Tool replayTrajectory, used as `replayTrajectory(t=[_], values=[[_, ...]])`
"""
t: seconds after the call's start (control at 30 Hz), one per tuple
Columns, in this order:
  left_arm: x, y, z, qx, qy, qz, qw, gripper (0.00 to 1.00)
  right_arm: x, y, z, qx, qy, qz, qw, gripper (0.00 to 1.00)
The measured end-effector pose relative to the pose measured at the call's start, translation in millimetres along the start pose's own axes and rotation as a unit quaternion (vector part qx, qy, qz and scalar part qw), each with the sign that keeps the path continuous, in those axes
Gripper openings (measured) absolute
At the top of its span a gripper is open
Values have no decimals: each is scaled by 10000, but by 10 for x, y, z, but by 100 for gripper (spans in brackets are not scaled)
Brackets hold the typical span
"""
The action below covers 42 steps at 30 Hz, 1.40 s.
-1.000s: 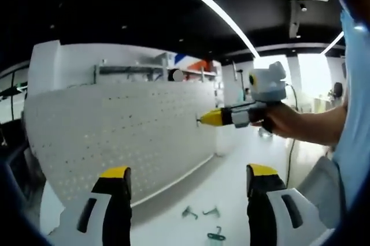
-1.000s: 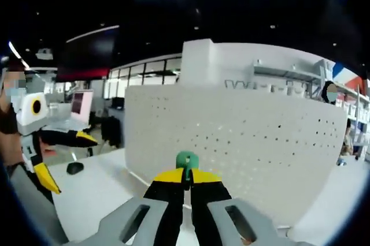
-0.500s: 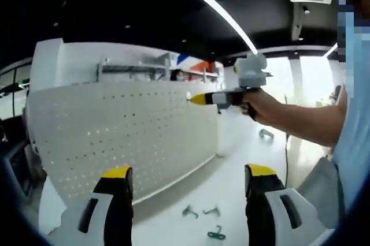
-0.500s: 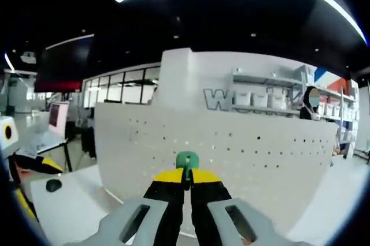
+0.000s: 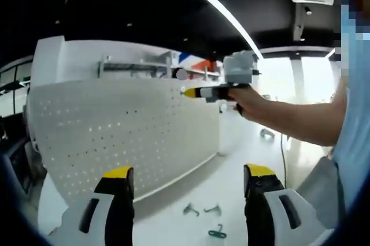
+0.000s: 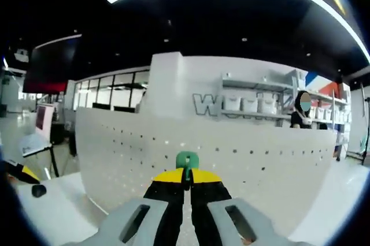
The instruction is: Insert the hook assembly into the mounting plate slot until the hook locks in place.
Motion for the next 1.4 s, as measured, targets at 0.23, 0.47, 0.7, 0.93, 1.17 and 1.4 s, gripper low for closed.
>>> replayTrajectory(t=[0.23, 0.47, 0.7, 0.93, 1.17, 1.4], values=[[-52, -15, -25, 2, -24, 47, 10000, 78, 54, 134, 2, 39, -138, -92, 9999, 1], [-87, -7, -47, -23, -37, 61, 10000, 77, 72, 236, 17, 106, -236, -136, 9996, 1], [-96, 1, -61, -43, -58, 42, 10000, 76, 98, 307, 21, 129, -227, -232, 9994, 1], [-120, -6, -69, -73, -64, 43, 9999, 74, 100, 339, 32, 172, -90, -267, 9995, 1], [-114, -4, -73, -87, -67, 23, 9999, 73, 113, 343, 5, 174, 140, -312, 9993, 1], [-112, -2, -74, -91, -83, 12, 9999, 72, 100, 358, 5, 199, 117, -343, 9991, 1]])
Point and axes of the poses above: the point that each gripper's makers call its tool centre point, and the gripper's own axes: y roughly forward along the fingers, x roughly to its right, z roughly out of its top, the point moved 4 cm from there along -y, roughly backward along the fingers, and after that the axes turned 4 degrees about y, right-handed, at the moved point
